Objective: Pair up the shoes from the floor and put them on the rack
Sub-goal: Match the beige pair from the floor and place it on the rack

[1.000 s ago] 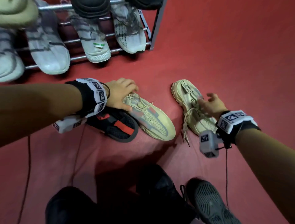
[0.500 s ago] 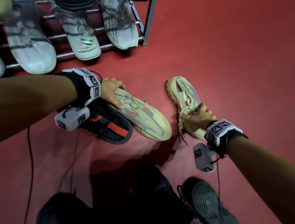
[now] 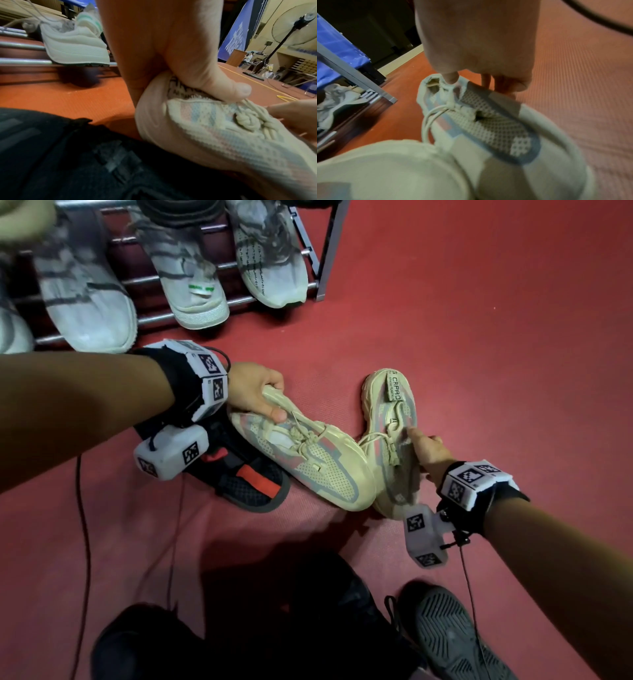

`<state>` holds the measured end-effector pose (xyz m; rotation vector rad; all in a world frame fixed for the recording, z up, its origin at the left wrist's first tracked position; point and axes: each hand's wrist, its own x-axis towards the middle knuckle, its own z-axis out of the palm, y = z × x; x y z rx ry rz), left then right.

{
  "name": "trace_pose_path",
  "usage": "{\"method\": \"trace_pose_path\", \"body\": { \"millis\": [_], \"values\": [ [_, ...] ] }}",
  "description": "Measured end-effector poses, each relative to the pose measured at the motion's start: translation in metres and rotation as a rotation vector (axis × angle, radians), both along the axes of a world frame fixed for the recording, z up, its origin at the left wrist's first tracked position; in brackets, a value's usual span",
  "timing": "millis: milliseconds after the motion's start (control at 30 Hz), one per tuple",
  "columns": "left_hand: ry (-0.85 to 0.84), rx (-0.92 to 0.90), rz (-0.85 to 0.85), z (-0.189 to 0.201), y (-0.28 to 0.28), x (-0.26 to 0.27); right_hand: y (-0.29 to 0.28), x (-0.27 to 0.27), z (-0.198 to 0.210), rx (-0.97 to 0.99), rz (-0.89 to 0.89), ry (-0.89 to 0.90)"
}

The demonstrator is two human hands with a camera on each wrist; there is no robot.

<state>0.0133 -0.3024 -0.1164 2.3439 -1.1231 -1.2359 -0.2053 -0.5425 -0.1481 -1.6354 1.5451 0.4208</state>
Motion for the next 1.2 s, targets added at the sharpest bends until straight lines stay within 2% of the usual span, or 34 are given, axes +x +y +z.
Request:
{"method": "trace_pose_path", "body": {
  "millis": [67, 200, 400, 467, 533, 567, 667, 833, 933, 1033, 1100, 1200],
  "values": [
    [0.0, -0.025, 0.003, 0.012, 0.003, -0.001, 0.007, 0.003, -0.003, -0.001, 0.013, -0.018],
    [-0.108, -0.077, 0.056, 0.046, 0.019, 0.008, 0.015, 0.009, 0.0, 0.014, 0.008, -0.029],
    [-0.174, -0.161, 0.428, 0.076, 0.067, 0.02, 0.051, 0.015, 0.001, 0.285, -0.151, -0.177],
    [-0.209, -0.192, 0.534, 0.079, 0.078, 0.018, 0.053, 0.02, -0.027, 0.291, -0.159, -0.243],
    [-0.23, -0.204, 0.646, 0.077, 0.086, 0.014, 0.039, 0.028, -0.076, 0.257, -0.157, -0.259],
    [-0.235, -0.212, 0.7, 0.075, 0.089, 0.013, 0.044, 0.031, -0.076, 0.289, -0.164, -0.257],
    [-0.235, -0.233, 0.814, 0.076, 0.095, 0.009, 0.088, 0.037, -0.004, 0.33, -0.194, -0.246],
    [-0.183, -0.291, 0.918, 0.081, 0.109, -0.005, 0.091, 0.043, -0.002, 0.338, -0.2, -0.308],
    [-0.137, -0.285, 0.905, 0.104, 0.107, -0.013, 0.096, 0.049, 0.012, 0.195, -0.185, -0.321],
    [-0.144, -0.306, 0.85, 0.13, 0.1, -0.015, 0.1, 0.063, 0.05, 0.063, -0.209, -0.41],
    [-0.18, -0.327, 0.842, 0.149, 0.097, -0.011, 0.096, 0.072, 0.07, 0.105, -0.229, -0.47],
    [-0.309, -0.325, 0.79, 0.19, 0.097, -0.005, 0.09, 0.079, 0.104, 0.161, -0.161, -0.539]
  ]
}}
